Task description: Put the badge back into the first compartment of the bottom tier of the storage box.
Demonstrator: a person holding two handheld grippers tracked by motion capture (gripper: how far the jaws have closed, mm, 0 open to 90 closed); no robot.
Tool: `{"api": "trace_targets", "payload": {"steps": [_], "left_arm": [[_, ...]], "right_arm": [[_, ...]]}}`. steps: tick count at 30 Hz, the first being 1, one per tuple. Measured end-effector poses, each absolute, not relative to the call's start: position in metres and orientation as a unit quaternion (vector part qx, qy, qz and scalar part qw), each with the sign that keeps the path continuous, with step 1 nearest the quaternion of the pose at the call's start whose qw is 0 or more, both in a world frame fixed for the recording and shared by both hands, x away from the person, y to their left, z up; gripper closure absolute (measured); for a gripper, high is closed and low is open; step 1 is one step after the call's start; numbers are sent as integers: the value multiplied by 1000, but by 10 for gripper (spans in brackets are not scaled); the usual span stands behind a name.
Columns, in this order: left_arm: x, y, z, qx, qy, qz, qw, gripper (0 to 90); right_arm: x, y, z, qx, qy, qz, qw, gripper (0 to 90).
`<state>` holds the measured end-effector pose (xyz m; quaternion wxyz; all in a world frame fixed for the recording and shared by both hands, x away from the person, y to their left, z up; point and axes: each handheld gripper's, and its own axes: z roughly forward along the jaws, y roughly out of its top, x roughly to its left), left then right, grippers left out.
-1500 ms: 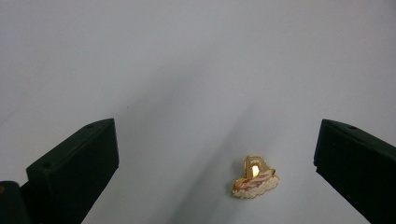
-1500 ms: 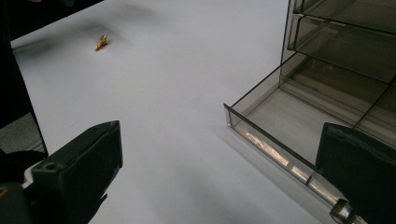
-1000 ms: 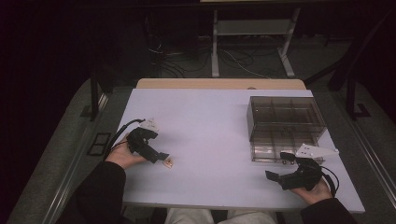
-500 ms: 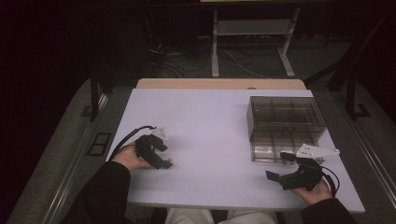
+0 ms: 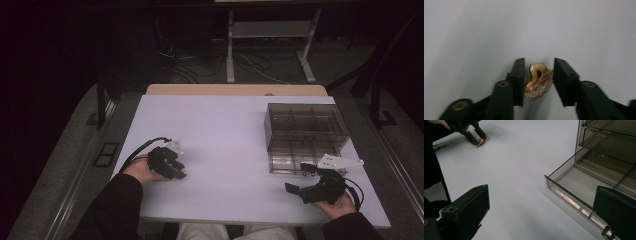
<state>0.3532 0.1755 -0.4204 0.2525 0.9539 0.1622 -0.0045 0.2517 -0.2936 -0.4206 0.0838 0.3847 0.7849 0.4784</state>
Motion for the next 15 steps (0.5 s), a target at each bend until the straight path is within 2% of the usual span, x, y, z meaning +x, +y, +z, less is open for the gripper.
{"api": "trace_targets", "payload": {"steps": [6,15], "left_arm": [[349,175,-413,948,164,-1,272,825],[344,175,-413,948,165,-49,266,845]], "right_arm": [[252,-296,-420,389,780,483,84,3],[252,-298,-418,391,778,484,89,3]]}}
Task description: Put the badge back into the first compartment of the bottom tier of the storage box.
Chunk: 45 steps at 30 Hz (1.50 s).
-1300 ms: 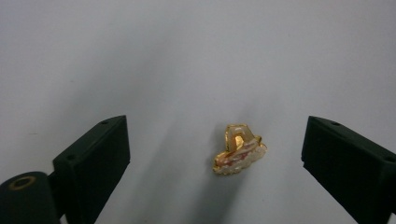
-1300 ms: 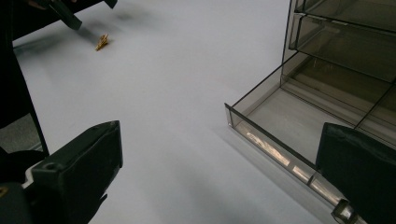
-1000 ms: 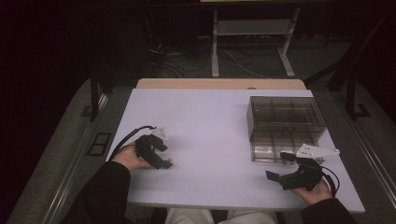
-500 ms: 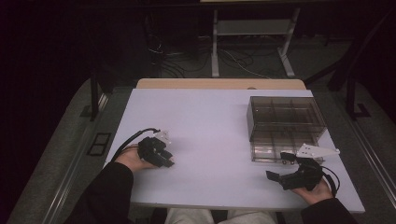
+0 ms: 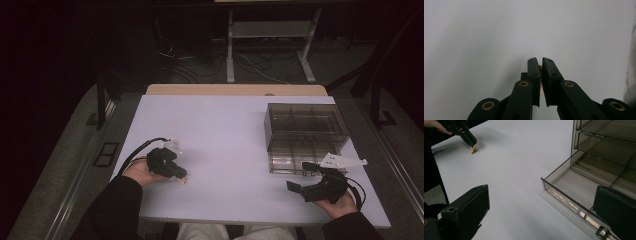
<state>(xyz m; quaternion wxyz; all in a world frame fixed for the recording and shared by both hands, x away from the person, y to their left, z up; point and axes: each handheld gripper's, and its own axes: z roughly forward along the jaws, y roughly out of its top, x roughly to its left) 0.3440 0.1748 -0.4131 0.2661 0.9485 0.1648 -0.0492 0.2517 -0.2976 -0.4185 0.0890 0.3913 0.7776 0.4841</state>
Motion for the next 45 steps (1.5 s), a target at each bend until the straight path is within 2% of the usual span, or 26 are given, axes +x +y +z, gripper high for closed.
{"api": "trace_targets", "payload": {"steps": [5,19,45], "left_arm": [[335,172,-413,947,159,-59,274,853],[333,179,-406,931,177,-127,292,900],[336,183,-403,928,193,-102,300,900]], "right_arm": [[252,-298,-418,392,777,484,89,3],[252,-297,-418,388,781,482,88,3],[252,-296,-419,384,785,479,86,3]]}}
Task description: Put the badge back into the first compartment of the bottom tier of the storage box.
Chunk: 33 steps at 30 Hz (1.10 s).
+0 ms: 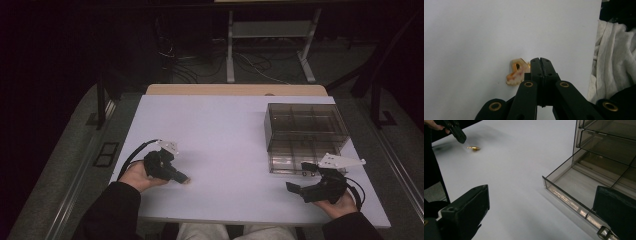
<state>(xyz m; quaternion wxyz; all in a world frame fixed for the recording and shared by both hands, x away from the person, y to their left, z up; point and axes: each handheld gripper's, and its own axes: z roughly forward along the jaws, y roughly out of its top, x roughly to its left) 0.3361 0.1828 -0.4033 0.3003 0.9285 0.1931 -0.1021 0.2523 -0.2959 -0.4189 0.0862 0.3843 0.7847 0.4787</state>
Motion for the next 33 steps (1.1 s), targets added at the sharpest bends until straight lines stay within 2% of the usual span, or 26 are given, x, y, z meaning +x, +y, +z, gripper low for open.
{"api": "trace_targets", "payload": {"steps": [3,4,5,7,10,14,16,19,22,24,29,33], "left_arm": [[339,184,-406,929,206,-91,295,896],[340,183,-407,929,210,-81,295,849],[340,182,-409,930,213,-72,292,745],[341,178,-413,931,215,-78,284,619],[339,169,-419,940,206,-84,258,530],[338,164,-424,944,198,-87,251,486],[336,163,-424,945,197,-77,248,507],[330,160,-423,953,186,-38,237,594],[327,157,-423,954,177,-39,238,680],[326,157,-422,952,179,-36,244,697],[324,162,-416,947,180,-44,261,813],[318,162,-413,948,174,-33,263,830]], "right_arm": [[252,-296,-419,383,786,478,86,3],[252,-296,-419,383,786,478,86,3],[252,-296,-419,383,786,478,86,3],[252,-296,-419,383,785,479,85,3],[252,-296,-419,384,785,479,85,3],[252,-297,-419,384,785,479,84,3],[252,-297,-419,384,785,479,84,3],[252,-296,-419,384,784,480,84,3],[252,-296,-419,385,784,480,83,3],[252,-296,-419,384,784,480,83,3],[252,-297,-418,385,785,479,84,3],[253,-297,-419,385,785,478,86,3]]}}
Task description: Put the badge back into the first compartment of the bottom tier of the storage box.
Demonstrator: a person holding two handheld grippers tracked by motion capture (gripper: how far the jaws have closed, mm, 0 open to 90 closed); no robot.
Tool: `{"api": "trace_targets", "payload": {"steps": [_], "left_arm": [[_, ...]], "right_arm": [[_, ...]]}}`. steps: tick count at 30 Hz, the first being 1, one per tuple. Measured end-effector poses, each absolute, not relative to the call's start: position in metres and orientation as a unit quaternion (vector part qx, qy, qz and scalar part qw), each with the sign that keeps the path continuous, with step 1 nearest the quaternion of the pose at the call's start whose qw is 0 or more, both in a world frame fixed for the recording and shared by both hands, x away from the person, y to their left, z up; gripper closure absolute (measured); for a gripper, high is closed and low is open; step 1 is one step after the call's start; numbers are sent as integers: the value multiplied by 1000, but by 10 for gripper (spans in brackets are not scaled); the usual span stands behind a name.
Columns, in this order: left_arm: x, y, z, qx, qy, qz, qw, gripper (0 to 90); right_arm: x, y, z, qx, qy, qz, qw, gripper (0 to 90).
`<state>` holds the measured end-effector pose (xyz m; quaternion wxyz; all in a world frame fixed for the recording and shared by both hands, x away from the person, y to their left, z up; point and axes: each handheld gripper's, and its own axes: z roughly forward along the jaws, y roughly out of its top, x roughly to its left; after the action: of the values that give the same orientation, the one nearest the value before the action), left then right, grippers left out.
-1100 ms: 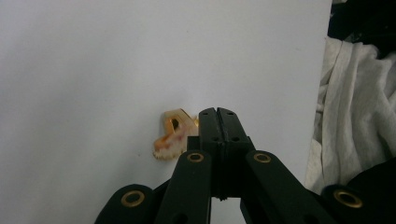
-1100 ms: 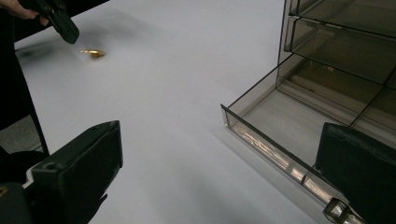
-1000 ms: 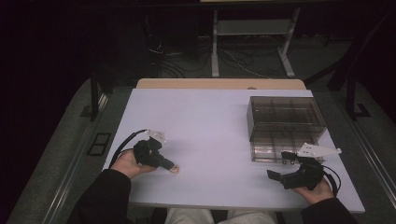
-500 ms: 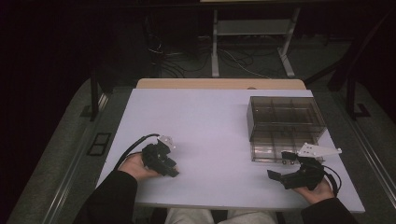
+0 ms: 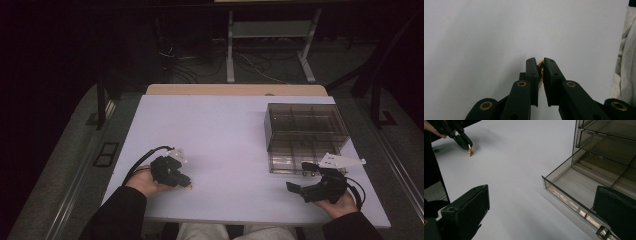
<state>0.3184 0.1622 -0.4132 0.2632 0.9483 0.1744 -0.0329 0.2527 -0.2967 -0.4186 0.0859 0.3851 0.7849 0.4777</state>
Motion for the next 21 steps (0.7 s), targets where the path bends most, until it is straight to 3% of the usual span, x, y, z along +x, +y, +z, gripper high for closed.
{"api": "trace_targets", "payload": {"steps": [21], "left_arm": [[309,163,-407,945,182,-27,269,889]], "right_arm": [[252,-297,-418,384,785,477,90,3]]}}
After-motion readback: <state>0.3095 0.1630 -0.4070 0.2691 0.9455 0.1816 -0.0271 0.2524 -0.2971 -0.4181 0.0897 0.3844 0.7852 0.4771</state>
